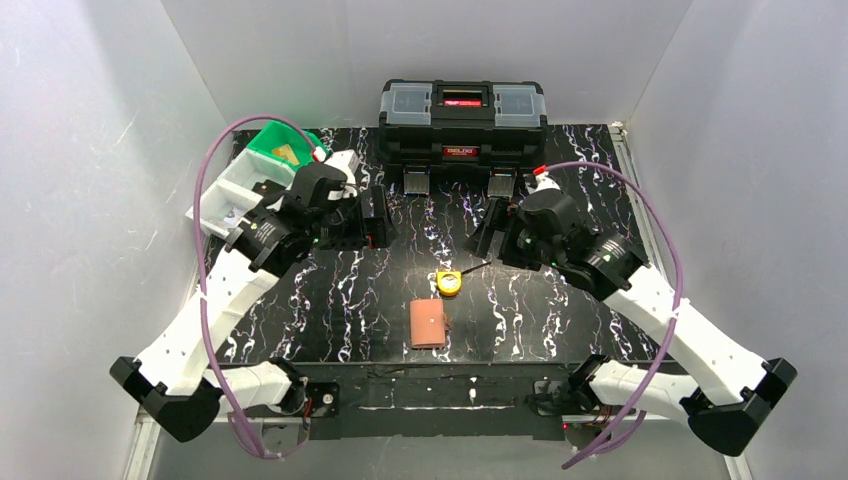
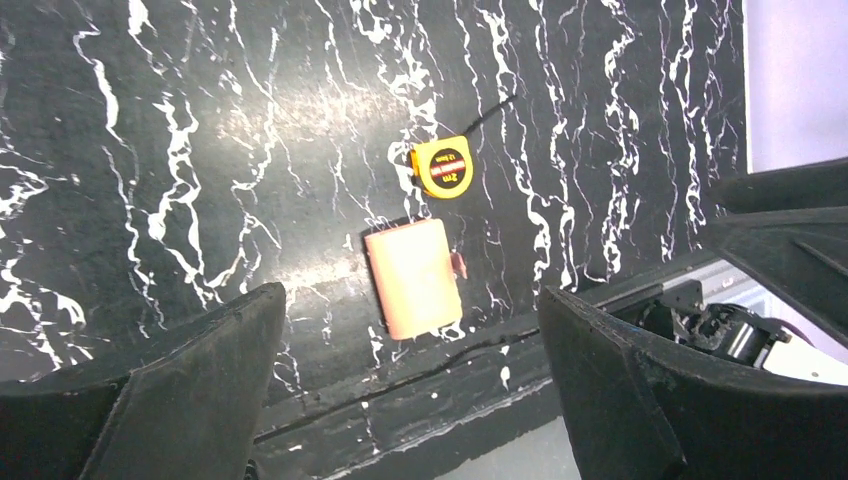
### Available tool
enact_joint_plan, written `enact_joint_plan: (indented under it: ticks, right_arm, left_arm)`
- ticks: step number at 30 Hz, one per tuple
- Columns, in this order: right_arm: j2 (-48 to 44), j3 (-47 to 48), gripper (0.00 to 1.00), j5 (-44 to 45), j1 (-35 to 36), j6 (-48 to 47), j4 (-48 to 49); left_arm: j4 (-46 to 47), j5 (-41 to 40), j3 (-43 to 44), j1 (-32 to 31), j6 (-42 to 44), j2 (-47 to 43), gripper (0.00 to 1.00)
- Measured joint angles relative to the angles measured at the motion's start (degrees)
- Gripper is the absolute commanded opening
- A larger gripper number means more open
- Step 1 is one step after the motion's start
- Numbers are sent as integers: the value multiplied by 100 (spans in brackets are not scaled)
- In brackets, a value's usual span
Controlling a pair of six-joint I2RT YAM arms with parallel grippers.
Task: Take the credit cards out of the card holder
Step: Reset both arms
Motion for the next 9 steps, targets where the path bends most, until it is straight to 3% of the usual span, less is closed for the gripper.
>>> enact_joint_plan:
  ticks: [9]
  right_arm:
    - [-205, 0, 98, 304, -7, -52, -109]
  left_arm:
    - [-35, -376, 24, 0, 74, -20, 98]
